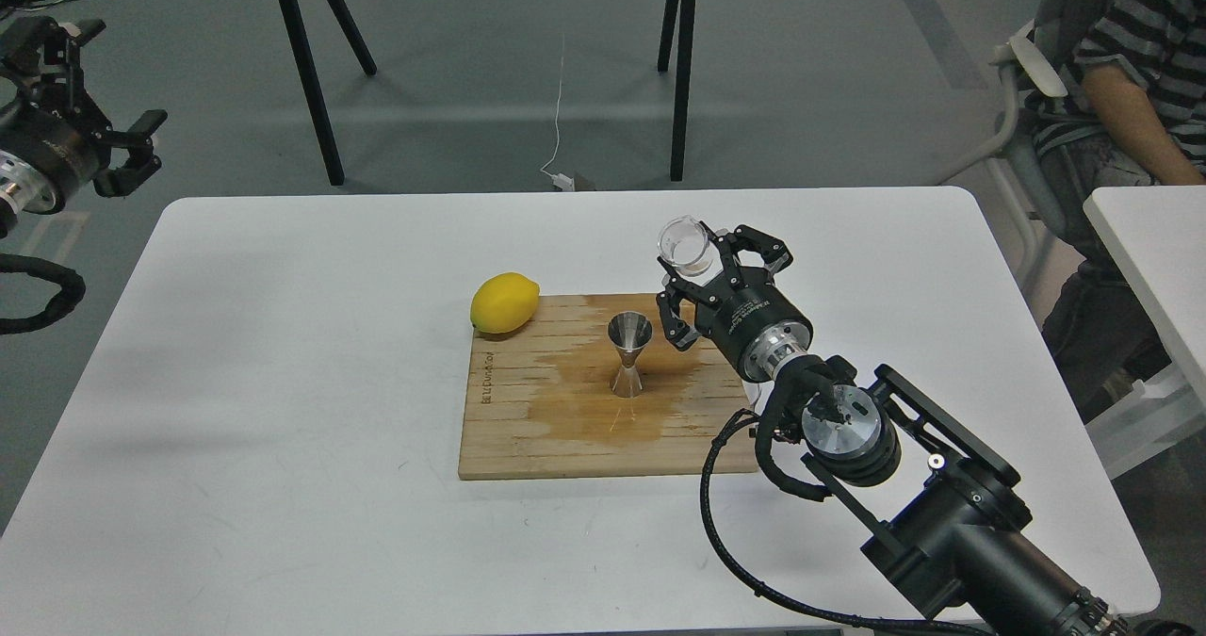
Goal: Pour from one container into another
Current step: 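Lift the glass with the right gripper and bring it beside the jigger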
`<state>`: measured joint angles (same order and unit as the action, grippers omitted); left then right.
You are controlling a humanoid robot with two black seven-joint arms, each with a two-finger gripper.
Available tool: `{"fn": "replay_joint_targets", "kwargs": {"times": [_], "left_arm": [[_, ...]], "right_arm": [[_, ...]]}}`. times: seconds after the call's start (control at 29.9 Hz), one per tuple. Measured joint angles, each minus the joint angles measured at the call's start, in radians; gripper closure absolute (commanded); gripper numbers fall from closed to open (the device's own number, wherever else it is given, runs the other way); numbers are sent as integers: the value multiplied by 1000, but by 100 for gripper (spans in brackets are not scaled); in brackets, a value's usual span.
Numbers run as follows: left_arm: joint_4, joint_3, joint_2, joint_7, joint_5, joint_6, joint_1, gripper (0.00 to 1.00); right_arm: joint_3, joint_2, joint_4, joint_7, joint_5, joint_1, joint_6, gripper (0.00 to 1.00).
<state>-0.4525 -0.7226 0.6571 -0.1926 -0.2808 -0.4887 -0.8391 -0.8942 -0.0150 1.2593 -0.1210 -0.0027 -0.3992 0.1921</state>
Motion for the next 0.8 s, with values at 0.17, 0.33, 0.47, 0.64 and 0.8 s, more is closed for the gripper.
{"fn": "replay_joint_targets", "kwargs": {"times": [0.17,0.33,0.47,0.64,0.8], "left_arm": [[0,-1,4,-1,0,0,0,1],[0,-1,4,-1,0,0,0,1],[0,-1,4,-1,0,0,0,1],[0,-2,4,0,0,0,-2,1],[0,-2,6,1,0,0,-2,1]], "right_arm": [[40,-7,-11,6,-25,-32,10,84],[86,-9,-33,18,-73,-74,26,84],[127,-10,-55,30,-111,-108,39,84],[179,-20,-65,42,-168,-147,47,84],[221,-55,-66,47,-185,-165,52,84]]}}
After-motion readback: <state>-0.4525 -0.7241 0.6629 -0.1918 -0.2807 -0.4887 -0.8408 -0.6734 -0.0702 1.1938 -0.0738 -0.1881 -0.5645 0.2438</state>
